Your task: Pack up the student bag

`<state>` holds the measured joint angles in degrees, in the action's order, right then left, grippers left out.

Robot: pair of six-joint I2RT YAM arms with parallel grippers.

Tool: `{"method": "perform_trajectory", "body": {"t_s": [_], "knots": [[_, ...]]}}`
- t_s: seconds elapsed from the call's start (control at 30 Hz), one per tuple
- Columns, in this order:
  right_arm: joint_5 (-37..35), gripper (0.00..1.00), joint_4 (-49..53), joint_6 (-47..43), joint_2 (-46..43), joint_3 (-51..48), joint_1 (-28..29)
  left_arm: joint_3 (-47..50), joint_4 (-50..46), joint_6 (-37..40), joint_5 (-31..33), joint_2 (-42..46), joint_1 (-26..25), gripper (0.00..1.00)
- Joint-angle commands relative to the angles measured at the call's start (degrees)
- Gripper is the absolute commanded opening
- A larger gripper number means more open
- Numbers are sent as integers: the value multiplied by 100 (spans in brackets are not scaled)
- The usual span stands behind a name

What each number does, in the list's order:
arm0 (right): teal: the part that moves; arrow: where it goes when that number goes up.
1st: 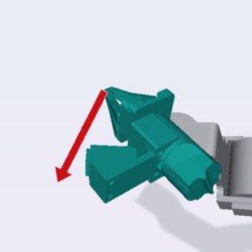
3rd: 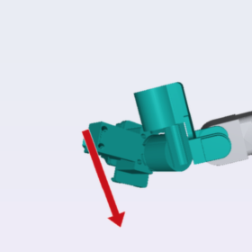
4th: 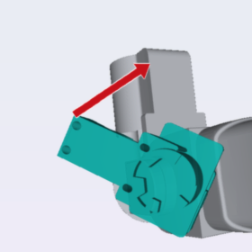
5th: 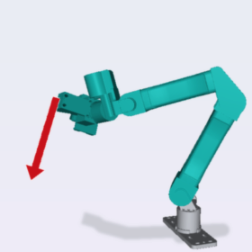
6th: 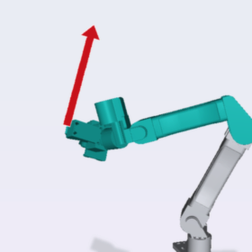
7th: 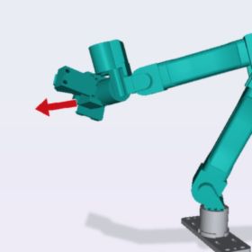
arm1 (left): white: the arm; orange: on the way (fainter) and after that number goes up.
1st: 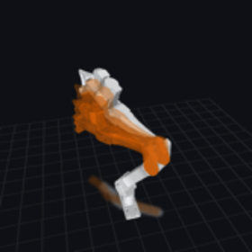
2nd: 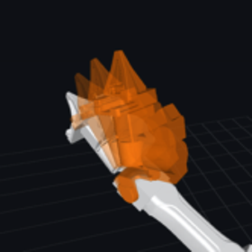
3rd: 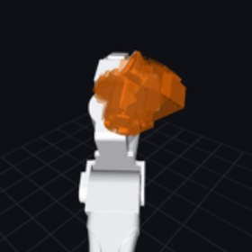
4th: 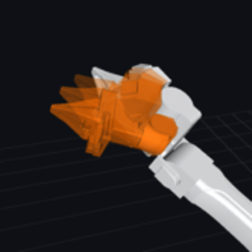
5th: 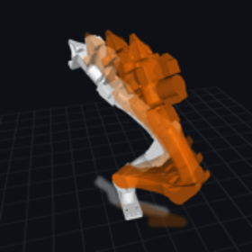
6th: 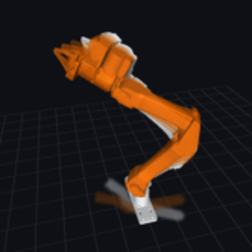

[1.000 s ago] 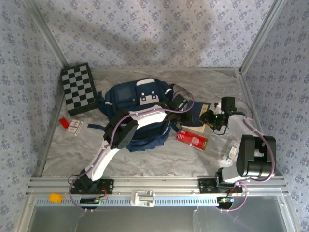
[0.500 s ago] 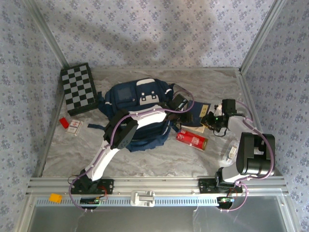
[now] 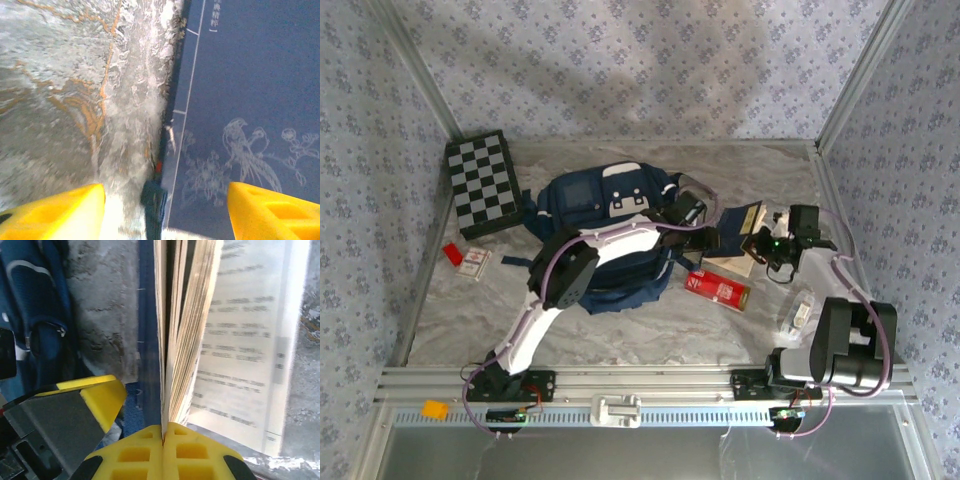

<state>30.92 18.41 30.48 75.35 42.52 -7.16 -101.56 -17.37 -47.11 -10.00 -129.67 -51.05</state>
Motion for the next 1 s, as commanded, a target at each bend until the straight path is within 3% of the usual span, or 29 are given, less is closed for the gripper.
{"method": "perform_trajectory", "body": {"t_s": [0.0,0.47,0.77,0.97], "knots": [[201,0,100,169,-384,240,75,271,117,-56,-161,882,144,68],[327,0,83,722,-1354,802,1067,3434,1787,-1213,-869,3553,1107,78],[442,0,-730,1231,-1181,1039,2120,4174,2862,-2128,-1530,3756,1478,82],[339,0,-1408,1489,-913,948,2752,4606,3654,-2893,-1584,3747,1542,82]]}}
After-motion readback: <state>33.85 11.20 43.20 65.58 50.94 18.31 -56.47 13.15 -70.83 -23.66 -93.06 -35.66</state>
